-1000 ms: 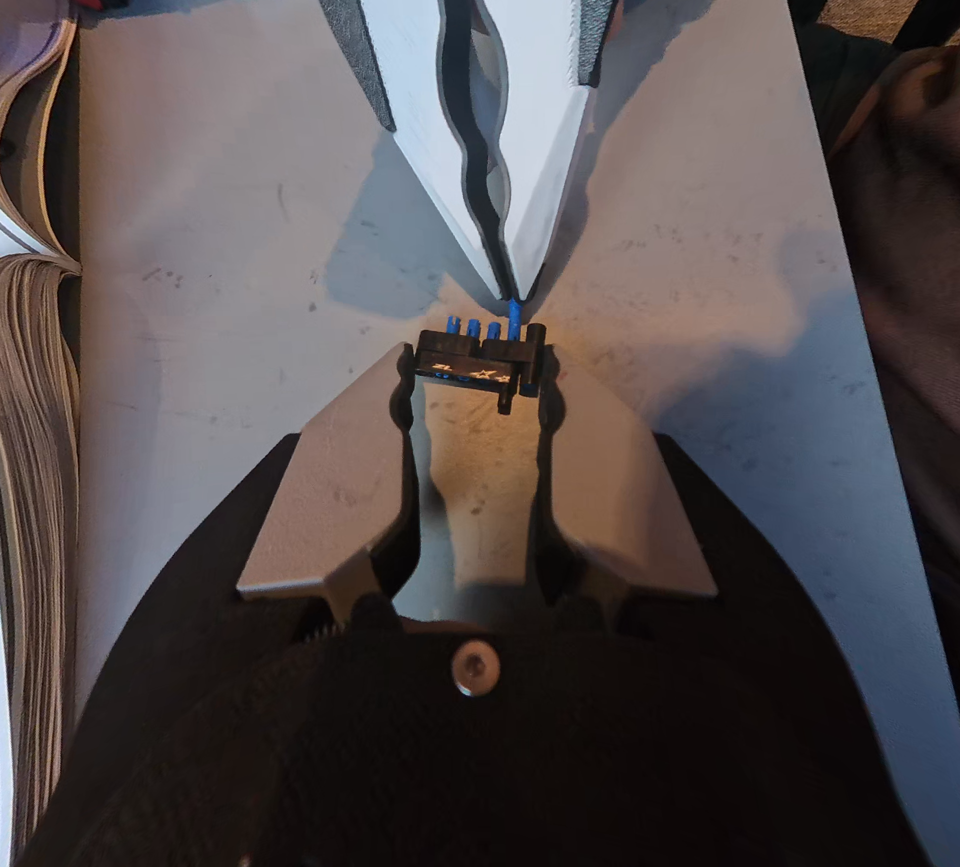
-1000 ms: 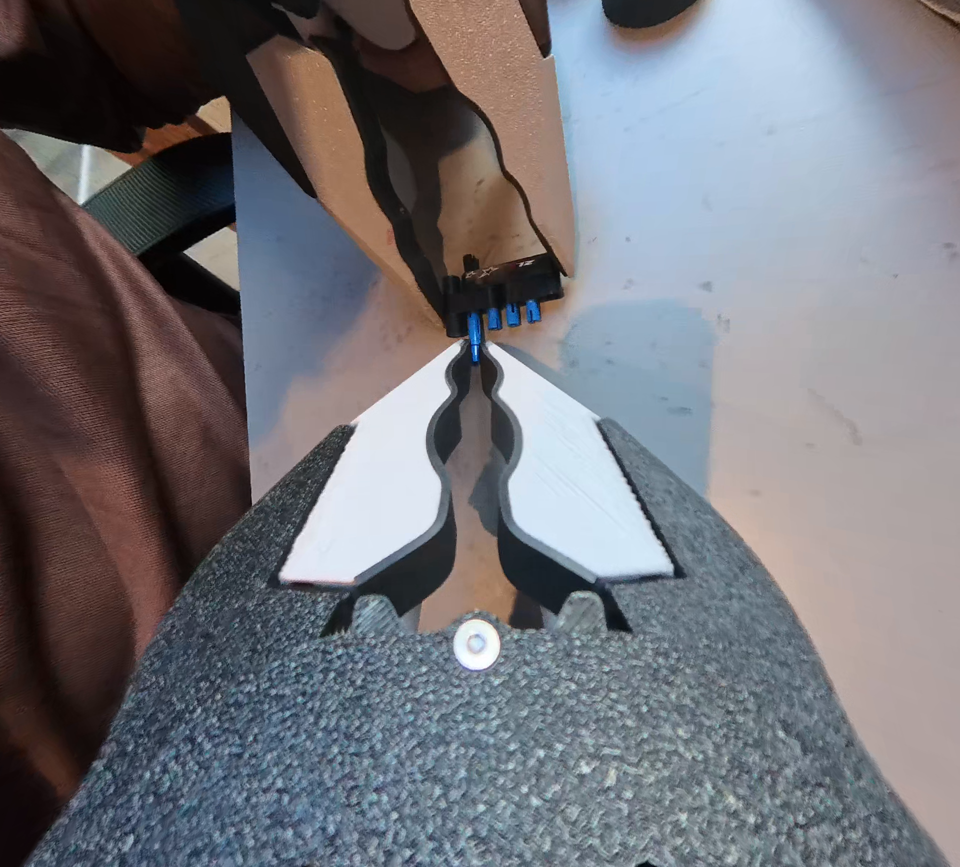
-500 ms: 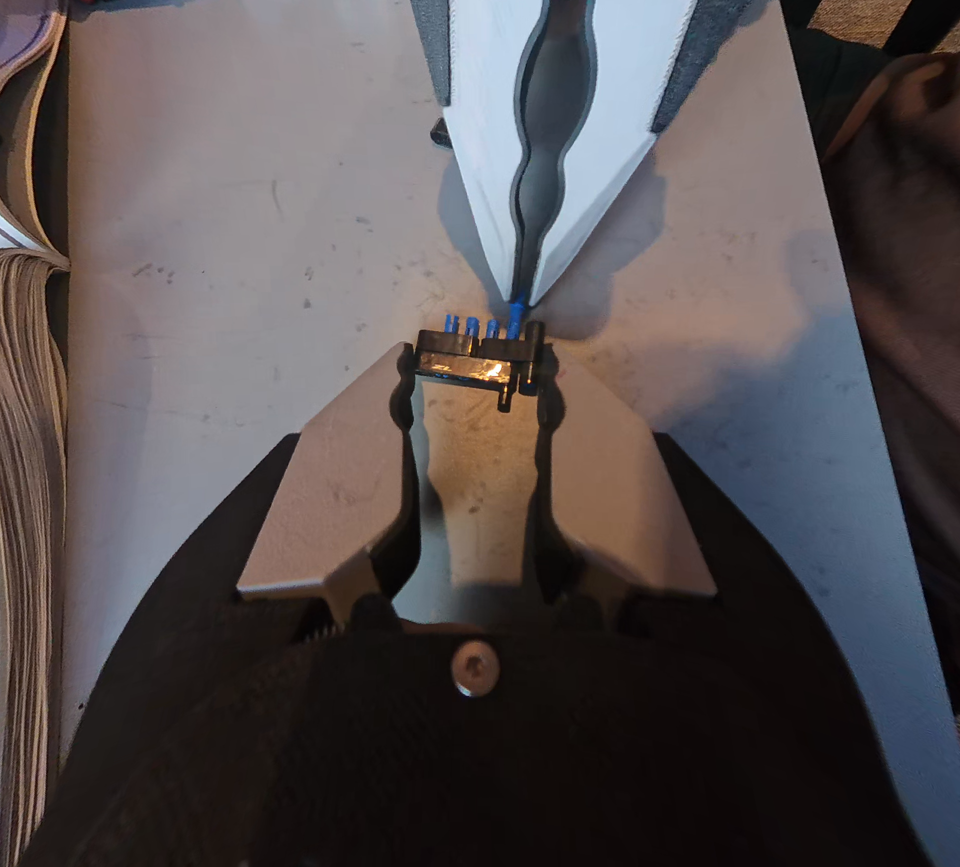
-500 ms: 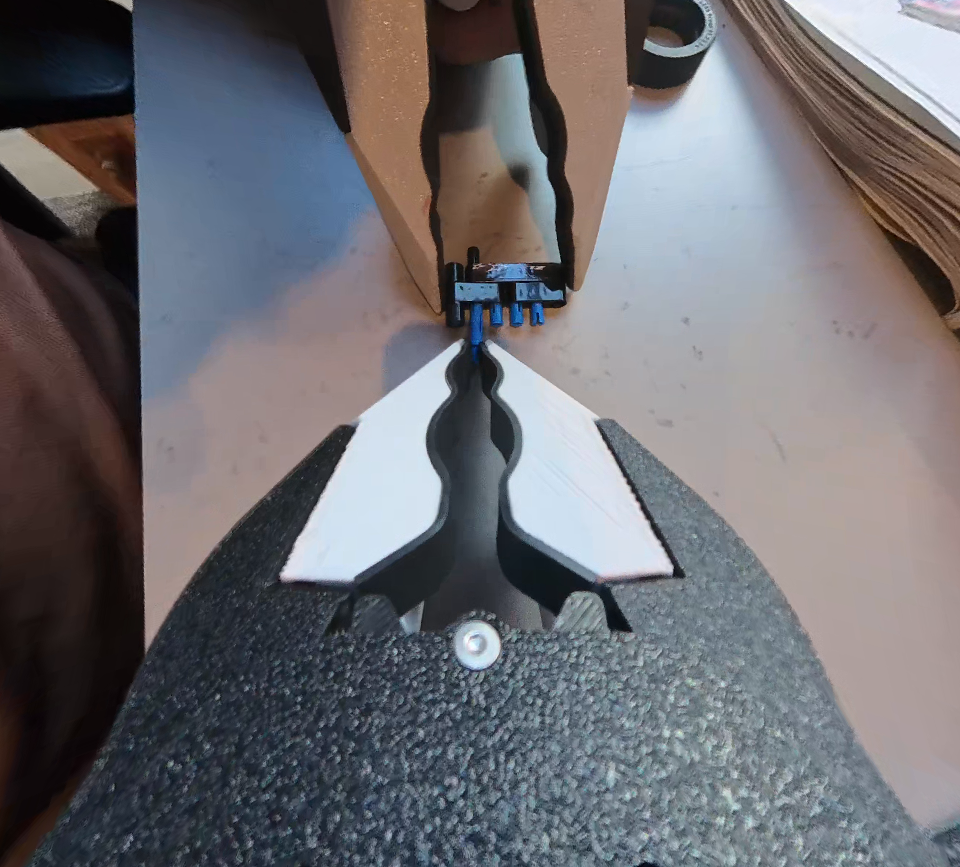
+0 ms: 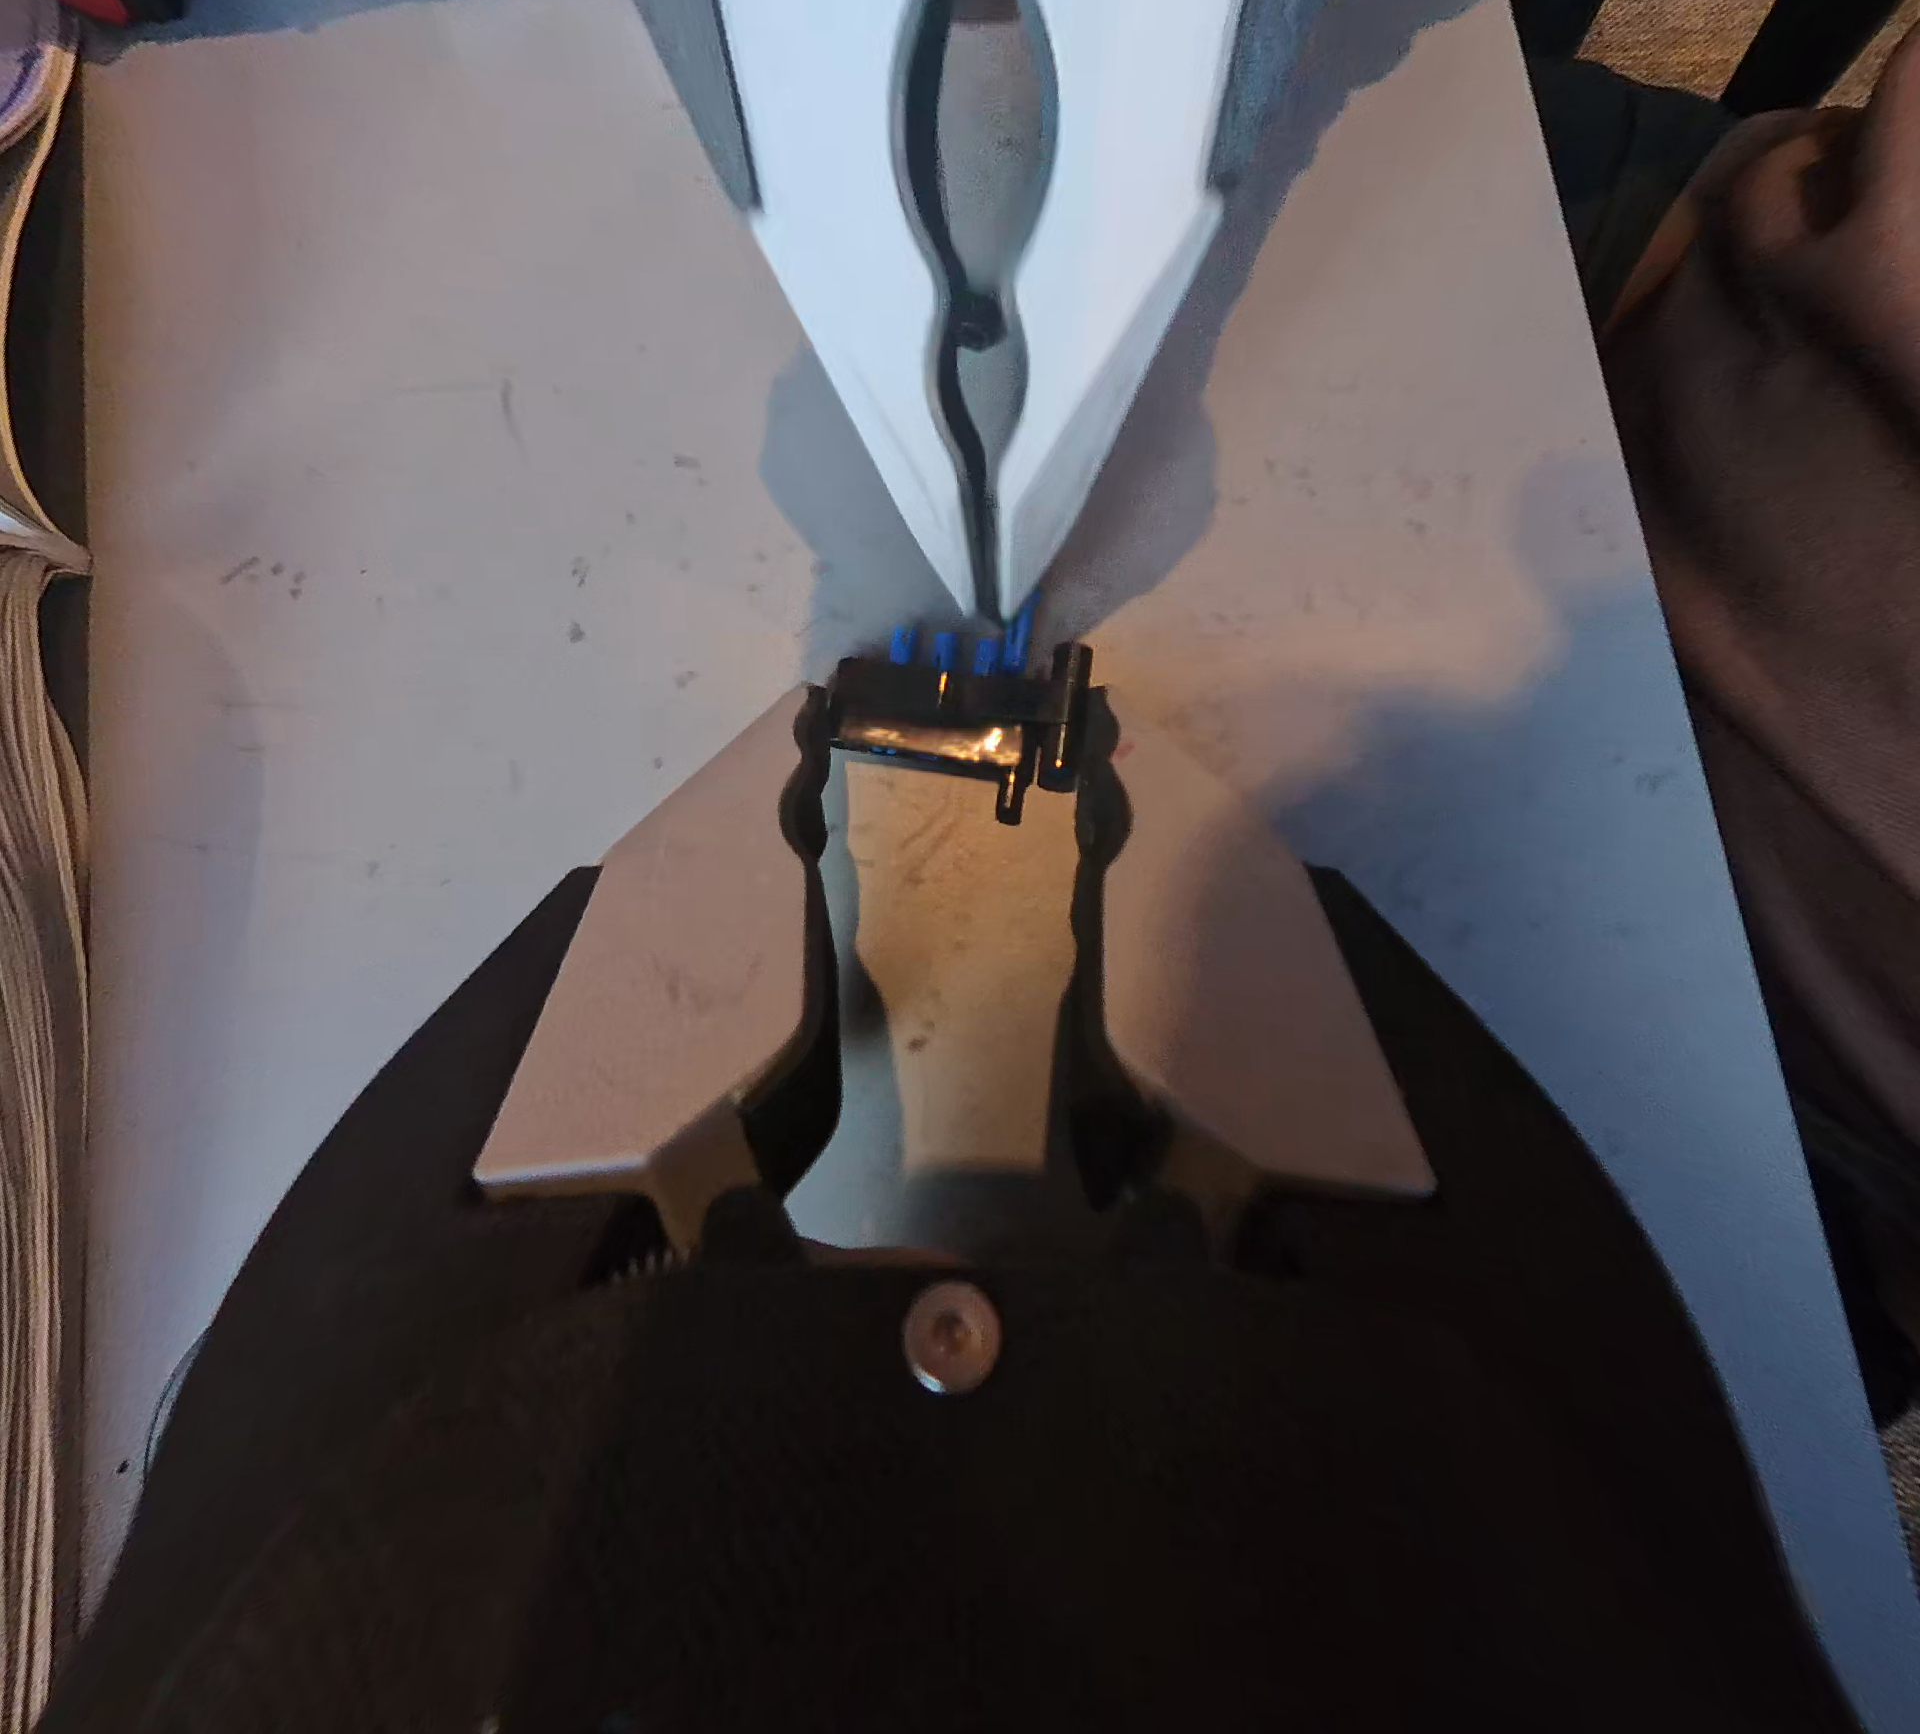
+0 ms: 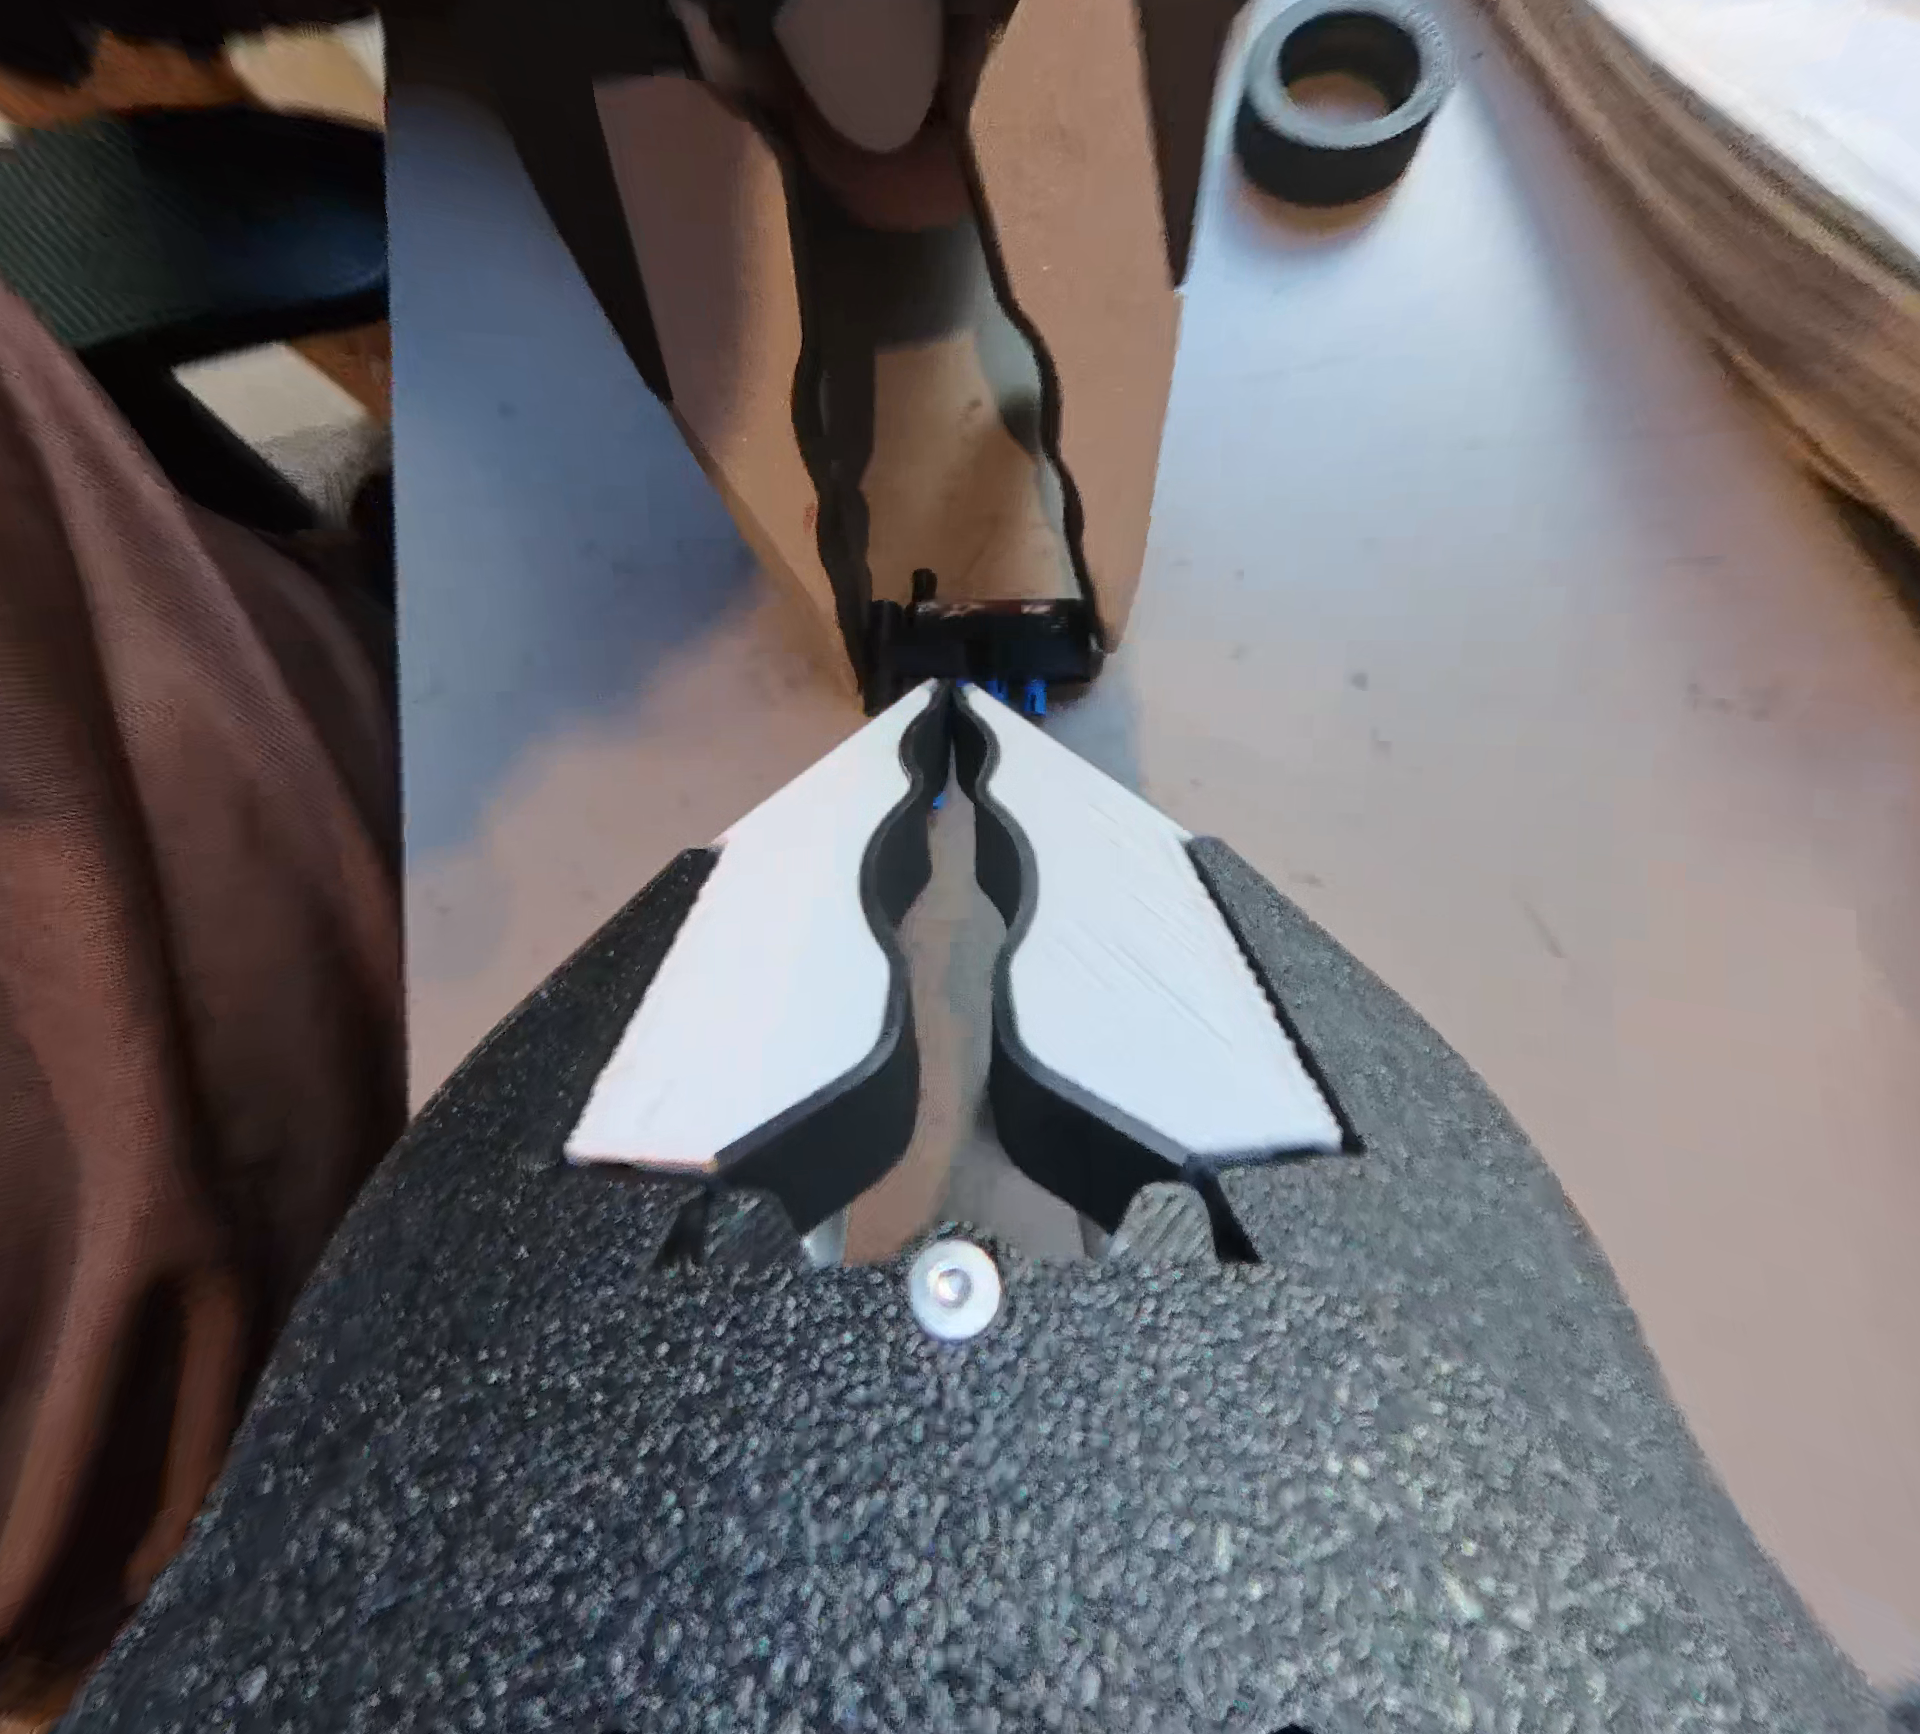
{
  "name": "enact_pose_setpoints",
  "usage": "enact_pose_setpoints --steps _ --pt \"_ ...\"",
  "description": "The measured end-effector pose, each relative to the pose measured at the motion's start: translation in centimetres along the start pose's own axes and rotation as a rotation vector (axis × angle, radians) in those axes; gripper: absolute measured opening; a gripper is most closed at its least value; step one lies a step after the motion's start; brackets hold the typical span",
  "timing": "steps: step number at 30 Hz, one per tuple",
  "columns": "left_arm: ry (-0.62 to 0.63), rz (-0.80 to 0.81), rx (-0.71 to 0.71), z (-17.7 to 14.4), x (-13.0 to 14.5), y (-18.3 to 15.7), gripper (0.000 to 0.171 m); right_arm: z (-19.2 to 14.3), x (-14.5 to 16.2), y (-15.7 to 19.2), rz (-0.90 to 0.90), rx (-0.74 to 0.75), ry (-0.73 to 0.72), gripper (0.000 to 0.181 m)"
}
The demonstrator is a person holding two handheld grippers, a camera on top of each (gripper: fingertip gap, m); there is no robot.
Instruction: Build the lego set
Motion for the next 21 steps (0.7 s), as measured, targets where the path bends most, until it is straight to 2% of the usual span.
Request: enact_pose_setpoints --steps 3,6,9,11,15,19,21 --pt "0.000 0.003 -0.004 0.0 0.0 0.0 0.046 -2.0 -0.4 0.2 0.065 0.044 -0.100 0.000" --pt "0.002 0.001 -0.007 0.0 0.0 0.0 0.046 -2.1 0.6 0.5 0.066 0.136 -0.082 0.019" --pt "0.003 0.002 -0.009 0.0 0.0 0.0 0.046 -0.8 1.7 0.5 0.021 0.170 -0.030 0.028" --pt "0.005 0.000 -0.009 0.0 0.0 0.0 0.046 0.0 2.3 0.3 0.014 0.152 0.013 0.028" --pt "0.008 0.011 -0.019 -0.1 0.0 0.0 0.046 0.4 2.1 0.1 -0.008 0.095 -0.033 0.006" --pt "0.012 0.052 -0.034 -0.3 -0.1 -0.1 0.047 0.3 2.0 0.2 -0.024 0.118 -0.038 0.004" --pt "0.001 0.061 -0.022 -0.5 -0.4 -0.4 0.050 -0.4 1.7 0.5 0.032 0.087 -0.096 0.004"
Point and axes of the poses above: each gripper's, where its closed fingertips meet, z out along the fingers, x out of its underside, y = z × x across the jaws, the point moved 2 cm from there along -z, back along the fingers, and after that the axes turned 14 degrees about -x, right-handed, at the moved point
